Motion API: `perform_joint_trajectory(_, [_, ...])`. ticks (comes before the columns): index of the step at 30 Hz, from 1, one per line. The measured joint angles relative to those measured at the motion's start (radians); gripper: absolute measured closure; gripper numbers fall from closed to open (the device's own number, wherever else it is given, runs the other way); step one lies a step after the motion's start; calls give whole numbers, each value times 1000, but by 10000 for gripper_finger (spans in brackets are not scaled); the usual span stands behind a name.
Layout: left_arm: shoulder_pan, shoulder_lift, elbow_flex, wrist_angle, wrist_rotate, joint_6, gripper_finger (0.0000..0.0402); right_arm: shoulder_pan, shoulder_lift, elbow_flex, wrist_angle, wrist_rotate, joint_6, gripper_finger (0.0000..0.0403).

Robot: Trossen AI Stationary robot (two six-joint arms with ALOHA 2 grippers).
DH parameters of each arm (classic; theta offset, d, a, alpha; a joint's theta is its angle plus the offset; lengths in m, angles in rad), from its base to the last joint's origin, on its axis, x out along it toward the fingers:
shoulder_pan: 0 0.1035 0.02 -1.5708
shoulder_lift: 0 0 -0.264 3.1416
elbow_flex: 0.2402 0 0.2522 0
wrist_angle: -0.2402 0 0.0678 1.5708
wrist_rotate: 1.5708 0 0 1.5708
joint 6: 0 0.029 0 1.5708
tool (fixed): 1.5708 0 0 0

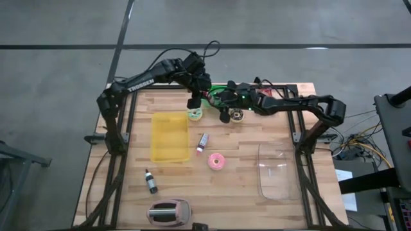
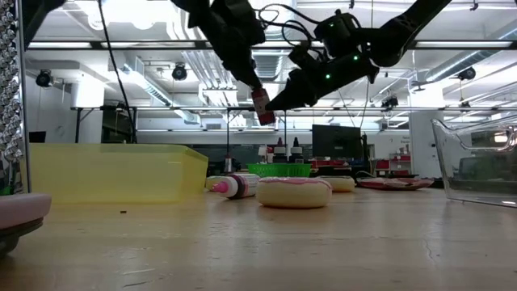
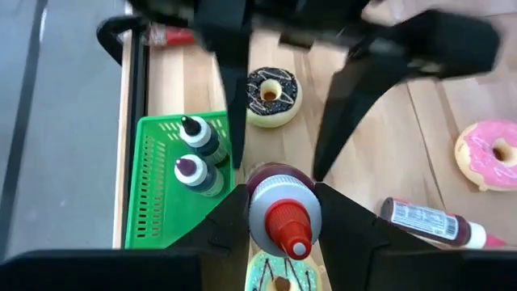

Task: Pick & Place Food Item
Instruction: Put the red food coloring bottle into the green bin

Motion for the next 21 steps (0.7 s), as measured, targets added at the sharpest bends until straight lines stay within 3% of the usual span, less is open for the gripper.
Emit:
perform_joint_trajectory(6, [0,121,147,-103,-48,-4,289,-14,-155,-133,73,-10,-8,179])
perform_joint_trajectory(12, [2,225,299,-183,-114,-23,289,-29,-338,-274,138,-98,23,179])
perform_joint_trajectory(21, [8,324,416,-220,-226,-92,289,-23,-453,-357,131,-106,25,179])
